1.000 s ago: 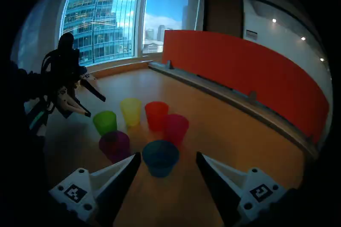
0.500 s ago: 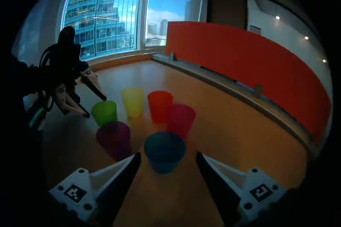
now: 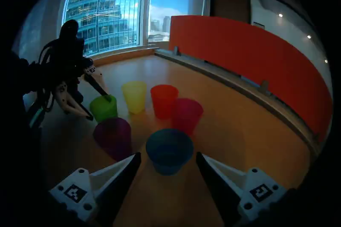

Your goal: Pour water

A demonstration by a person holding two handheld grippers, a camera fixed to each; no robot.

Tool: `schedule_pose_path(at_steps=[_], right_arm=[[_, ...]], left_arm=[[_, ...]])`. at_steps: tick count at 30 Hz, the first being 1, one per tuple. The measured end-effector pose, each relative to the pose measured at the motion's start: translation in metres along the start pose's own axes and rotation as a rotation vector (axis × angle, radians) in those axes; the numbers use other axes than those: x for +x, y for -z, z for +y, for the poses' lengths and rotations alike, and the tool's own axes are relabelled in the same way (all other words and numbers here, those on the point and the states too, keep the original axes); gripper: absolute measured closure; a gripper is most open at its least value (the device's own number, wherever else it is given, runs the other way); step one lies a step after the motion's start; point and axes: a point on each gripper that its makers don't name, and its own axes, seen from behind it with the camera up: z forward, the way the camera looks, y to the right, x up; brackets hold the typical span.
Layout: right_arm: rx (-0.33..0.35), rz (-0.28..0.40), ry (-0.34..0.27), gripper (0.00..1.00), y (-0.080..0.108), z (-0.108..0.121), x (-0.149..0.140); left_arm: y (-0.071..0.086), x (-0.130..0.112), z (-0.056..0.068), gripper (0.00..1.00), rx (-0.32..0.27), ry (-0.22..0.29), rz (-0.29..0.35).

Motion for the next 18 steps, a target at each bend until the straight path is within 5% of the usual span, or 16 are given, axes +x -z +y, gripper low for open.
schedule_pose_path(at_steps=[18], right_arm=[[0.012, -0.017, -0.014, 0.0, -0.025, 0.001, -0.006]], left_arm=[[-0.017, 0.005, 0.001, 0.04, -0.023, 0.002, -0.003]])
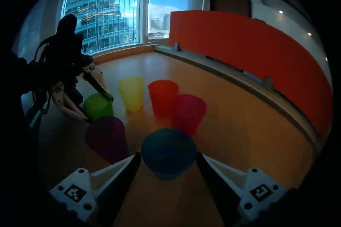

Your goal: Pour water

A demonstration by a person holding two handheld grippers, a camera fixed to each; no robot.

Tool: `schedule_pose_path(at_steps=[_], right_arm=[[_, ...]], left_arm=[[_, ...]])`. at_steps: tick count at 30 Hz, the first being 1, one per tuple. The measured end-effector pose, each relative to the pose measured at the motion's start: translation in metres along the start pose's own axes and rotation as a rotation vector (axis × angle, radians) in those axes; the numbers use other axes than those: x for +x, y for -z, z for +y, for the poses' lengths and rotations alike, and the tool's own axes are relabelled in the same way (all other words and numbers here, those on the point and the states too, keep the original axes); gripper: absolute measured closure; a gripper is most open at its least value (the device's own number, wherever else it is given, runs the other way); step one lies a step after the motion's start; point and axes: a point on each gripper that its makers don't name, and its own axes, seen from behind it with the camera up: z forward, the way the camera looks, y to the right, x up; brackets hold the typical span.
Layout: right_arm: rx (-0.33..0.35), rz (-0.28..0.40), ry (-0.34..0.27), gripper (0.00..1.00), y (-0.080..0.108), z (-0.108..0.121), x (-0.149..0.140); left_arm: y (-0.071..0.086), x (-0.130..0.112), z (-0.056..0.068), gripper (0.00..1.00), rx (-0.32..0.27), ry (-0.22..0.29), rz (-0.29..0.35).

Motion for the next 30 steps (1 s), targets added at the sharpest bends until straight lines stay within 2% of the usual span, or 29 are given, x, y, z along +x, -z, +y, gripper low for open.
schedule_pose_path(at_steps=[3, 7, 24, 30], right_arm=[[0.001, 0.0, -0.001, 0.0, -0.002, 0.0, 0.0], [0.003, 0.0, -0.004, 0.0, -0.005, 0.0, -0.001], [-0.002, 0.004, -0.015, 0.01, -0.023, 0.0, 0.001], [-0.004, 0.009, -0.005, 0.07, -0.026, 0.0, -0.001]], left_arm=[[-0.002, -0.003, 0.0, 0.04, -0.004, 0.004, -0.014], [-0.005, -0.004, 0.0, 0.12, -0.002, 0.002, -0.016], [-0.005, -0.001, -0.001, 0.13, -0.001, 0.011, -0.016], [-0.005, -0.001, -0.003, 0.13, 0.005, 0.012, -0.011]])
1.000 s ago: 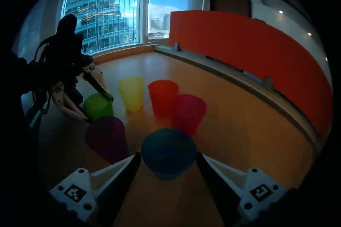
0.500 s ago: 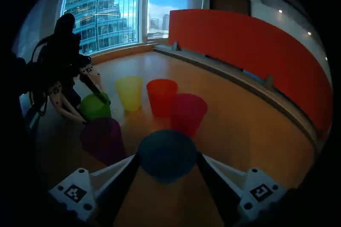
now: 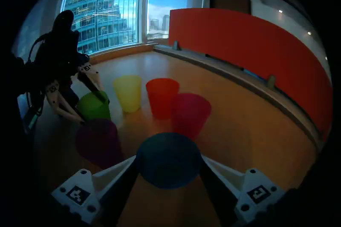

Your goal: Pour water

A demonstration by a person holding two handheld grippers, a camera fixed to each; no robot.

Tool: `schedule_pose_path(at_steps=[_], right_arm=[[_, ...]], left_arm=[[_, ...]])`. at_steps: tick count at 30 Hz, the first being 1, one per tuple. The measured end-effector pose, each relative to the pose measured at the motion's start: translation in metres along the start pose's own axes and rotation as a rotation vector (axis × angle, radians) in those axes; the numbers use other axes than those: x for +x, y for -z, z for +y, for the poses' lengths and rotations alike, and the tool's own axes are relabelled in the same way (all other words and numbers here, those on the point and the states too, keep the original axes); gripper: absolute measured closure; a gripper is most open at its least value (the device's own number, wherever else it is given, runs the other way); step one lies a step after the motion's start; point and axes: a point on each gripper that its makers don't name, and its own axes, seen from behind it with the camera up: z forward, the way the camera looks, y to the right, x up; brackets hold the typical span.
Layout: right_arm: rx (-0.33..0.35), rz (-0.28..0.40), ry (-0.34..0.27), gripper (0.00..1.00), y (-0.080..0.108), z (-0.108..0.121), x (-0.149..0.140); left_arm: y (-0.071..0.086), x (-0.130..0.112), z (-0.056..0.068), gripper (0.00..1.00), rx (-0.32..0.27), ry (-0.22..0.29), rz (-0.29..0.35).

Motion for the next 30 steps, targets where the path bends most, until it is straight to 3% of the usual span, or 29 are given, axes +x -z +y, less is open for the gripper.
schedule_pose_path(at_steps=[12, 21, 30], right_arm=[[-0.013, 0.054, -0.008, 0.08, 0.017, 0.001, 0.016], [-0.041, 0.123, -0.003, 0.08, 0.043, 0.001, 0.043], [-0.074, 0.206, 0.011, 0.08, 0.072, -0.001, 0.074]], left_arm=[[0.015, 0.019, 0.002, 0.13, 0.017, -0.003, 0.053], [0.036, 0.053, 0.0, 0.13, 0.066, 0.002, 0.144], [0.063, 0.095, -0.007, 0.13, 0.128, -0.028, 0.251]])
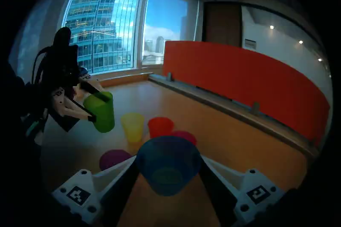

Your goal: Pour water

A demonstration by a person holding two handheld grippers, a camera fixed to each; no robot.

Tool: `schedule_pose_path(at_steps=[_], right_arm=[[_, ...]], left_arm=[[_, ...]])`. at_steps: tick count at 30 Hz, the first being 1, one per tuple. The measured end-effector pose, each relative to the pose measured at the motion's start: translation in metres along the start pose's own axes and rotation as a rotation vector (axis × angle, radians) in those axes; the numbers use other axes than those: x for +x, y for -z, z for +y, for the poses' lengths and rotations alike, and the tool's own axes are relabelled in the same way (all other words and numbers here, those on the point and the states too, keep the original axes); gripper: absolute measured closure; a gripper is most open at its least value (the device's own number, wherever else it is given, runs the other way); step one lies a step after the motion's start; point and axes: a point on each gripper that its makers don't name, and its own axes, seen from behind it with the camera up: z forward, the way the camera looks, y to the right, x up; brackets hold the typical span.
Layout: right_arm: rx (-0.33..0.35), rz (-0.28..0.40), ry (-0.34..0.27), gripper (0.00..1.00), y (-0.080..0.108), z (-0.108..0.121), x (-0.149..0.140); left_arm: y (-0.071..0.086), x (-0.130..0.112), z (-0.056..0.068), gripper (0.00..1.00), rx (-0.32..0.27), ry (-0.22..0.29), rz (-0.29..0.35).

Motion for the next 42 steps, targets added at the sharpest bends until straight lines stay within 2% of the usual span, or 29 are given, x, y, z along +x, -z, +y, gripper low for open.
schedule_pose_path(at_steps=[9, 21, 30, 42], right_arm=[[-0.019, 0.104, 0.022, 0.08, 0.02, -0.003, 0.044], [-0.038, 0.236, 0.029, 0.08, 0.04, -0.011, 0.096], [-0.047, 0.315, 0.015, 0.08, 0.05, -0.011, 0.122], [-0.044, 0.35, 0.014, 0.08, 0.054, -0.013, 0.137]], left_arm=[[0.014, 0.042, -0.001, 0.13, 0.027, 0.03, 0.122], [0.028, 0.082, 0.011, 0.13, 0.019, 0.063, 0.248], [0.033, 0.092, 0.015, 0.13, 0.002, 0.082, 0.28], [0.032, 0.096, 0.02, 0.13, -0.015, 0.06, 0.288]])
